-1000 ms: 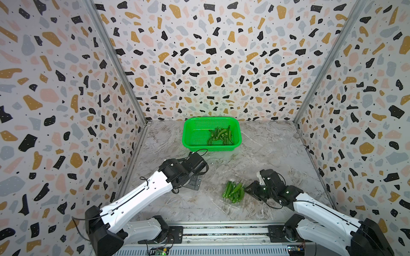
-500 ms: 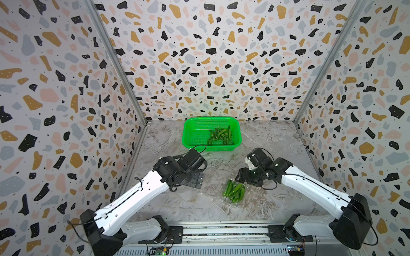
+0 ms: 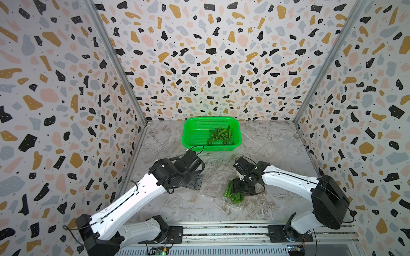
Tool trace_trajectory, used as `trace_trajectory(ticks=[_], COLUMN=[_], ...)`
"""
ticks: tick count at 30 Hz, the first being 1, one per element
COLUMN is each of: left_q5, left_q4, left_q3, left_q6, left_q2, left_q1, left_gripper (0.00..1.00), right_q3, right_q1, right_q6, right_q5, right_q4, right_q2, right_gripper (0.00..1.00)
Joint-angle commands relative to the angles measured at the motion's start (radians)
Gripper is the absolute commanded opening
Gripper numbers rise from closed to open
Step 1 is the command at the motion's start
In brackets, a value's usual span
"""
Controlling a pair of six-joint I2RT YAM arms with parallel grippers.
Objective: Take small green peppers out of containers
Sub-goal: Pick up the green pepper from the packing box.
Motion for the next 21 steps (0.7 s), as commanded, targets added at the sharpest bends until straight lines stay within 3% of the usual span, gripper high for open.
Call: trace_trajectory(ticks=[1,7,16,21], left_q5=[0.013,0.020,0.019,0.021], left_q4=[-0.009,-0.014,-0.004,0.000], left_q3=[-0.015,-0.030,-0.035,-0.038], left_q6=[0.011,0.020,0.024,0.028], left_q2=[-0.021,-0.032,-0.037,-0.037], left_q1=[0.007,0.013,0.022,0.025], left_gripper=[1.00,1.00,1.00,1.00], right_q3=[0.051,0.134,0.247,0.260], right_q1=[-0.009,0.003,0.009,0.008], right_q6=[-0.045,-0.104,-0.181,-0.191], right_q5=[0.030,0.034,0.054,0.053], right_q4=[0.025,0.018,-0.088,-0.142], right_q2=[0.048,0.120,0.122,0.057], right_gripper=[0.63,0.28,0.11,0.07])
